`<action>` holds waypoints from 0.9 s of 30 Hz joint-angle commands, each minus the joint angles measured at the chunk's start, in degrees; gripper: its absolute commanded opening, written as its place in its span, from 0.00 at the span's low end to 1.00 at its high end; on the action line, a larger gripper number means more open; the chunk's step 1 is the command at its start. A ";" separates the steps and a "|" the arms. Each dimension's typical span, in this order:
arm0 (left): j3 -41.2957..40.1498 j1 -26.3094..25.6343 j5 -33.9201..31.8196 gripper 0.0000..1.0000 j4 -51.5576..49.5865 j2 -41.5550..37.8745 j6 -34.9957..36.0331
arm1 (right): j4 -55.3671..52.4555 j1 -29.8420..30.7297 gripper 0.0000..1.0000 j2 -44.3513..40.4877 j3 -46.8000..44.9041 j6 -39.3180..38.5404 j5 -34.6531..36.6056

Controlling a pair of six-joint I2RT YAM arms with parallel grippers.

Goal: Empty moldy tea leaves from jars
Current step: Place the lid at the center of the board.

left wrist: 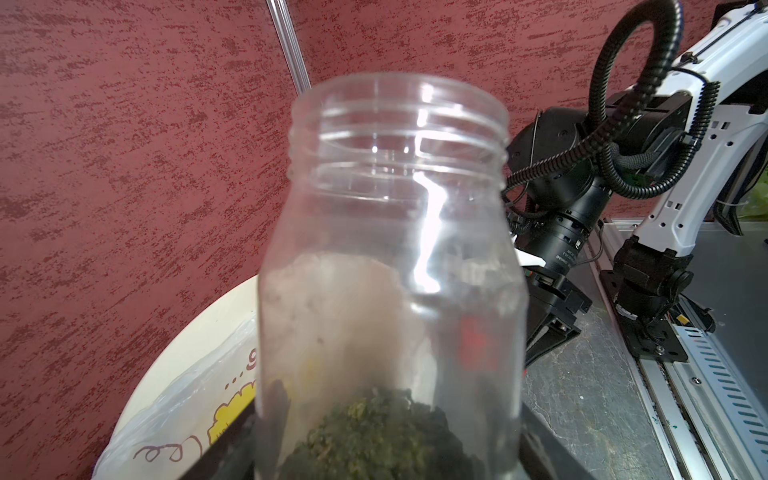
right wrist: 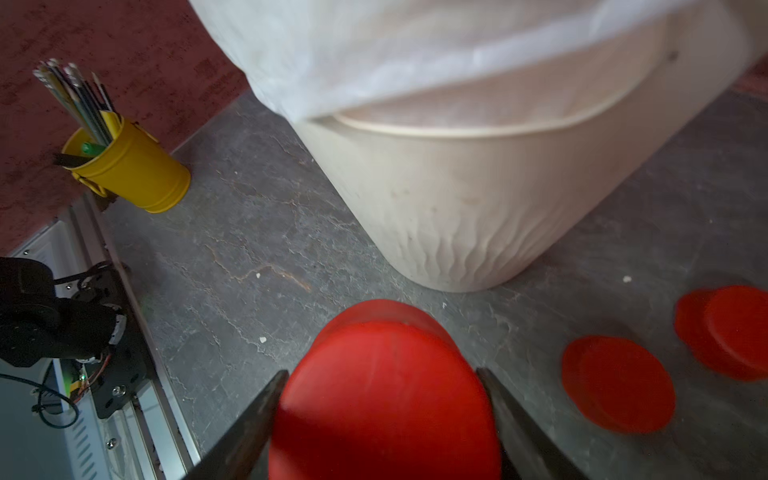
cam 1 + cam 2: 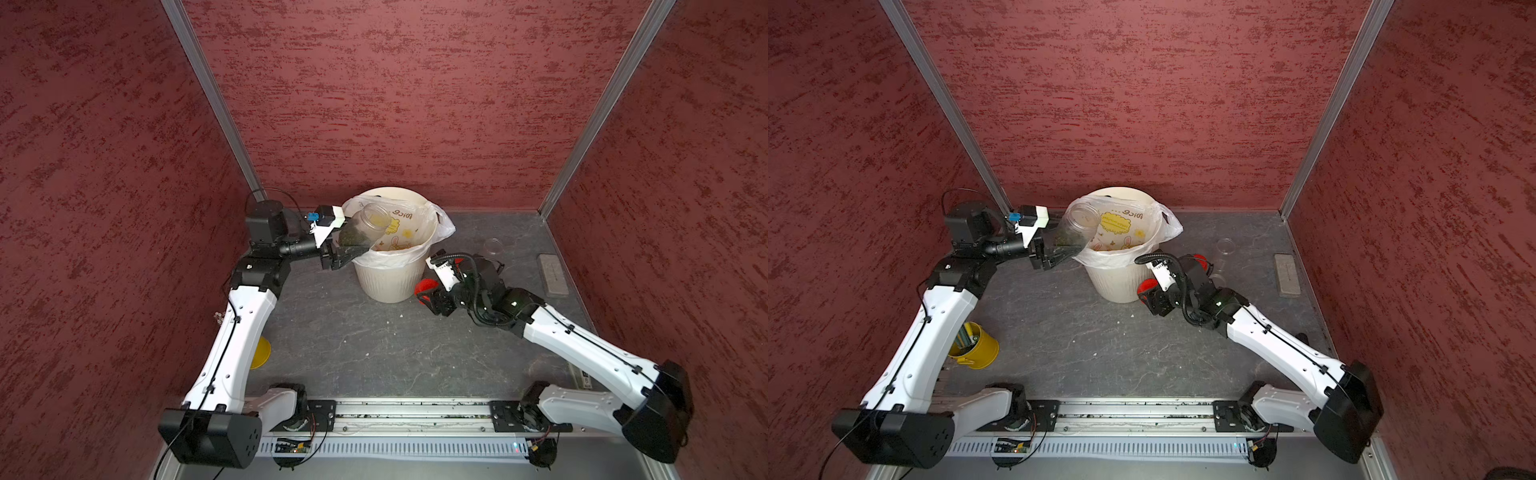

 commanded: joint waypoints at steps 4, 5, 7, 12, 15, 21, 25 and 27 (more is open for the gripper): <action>-0.70 0.13 -0.52 0.63 2.11 -1.02 -1.02 | 5.91 -0.12 0.32 -1.94 -6.37 8.92 6.89; -0.79 0.18 -0.52 0.63 2.13 -1.06 -1.04 | 6.45 -0.10 0.32 -1.83 -7.30 9.73 7.66; -0.96 0.09 -0.63 0.64 2.35 -1.06 -1.13 | 7.79 -0.17 0.32 -1.62 -9.27 11.38 8.55; -0.97 -0.13 -0.88 0.64 2.42 -1.07 -1.12 | 9.55 -0.21 0.31 0.94 -11.71 14.34 11.70; -0.93 -0.21 -1.05 0.64 2.48 -1.04 -1.19 | 10.22 -0.29 0.31 3.16 -11.89 15.25 13.80; -1.08 -0.27 -1.23 0.64 2.33 -1.10 -1.07 | 11.66 -0.48 0.31 7.90 -11.65 15.71 15.19; -0.96 -0.29 -1.23 0.64 2.25 -0.89 -1.03 | 13.70 -0.75 0.32 10.16 -12.42 16.02 15.11; -1.05 -0.31 -1.23 0.64 2.24 -0.89 -1.03 | 14.52 -0.80 0.32 11.82 -12.52 16.09 14.56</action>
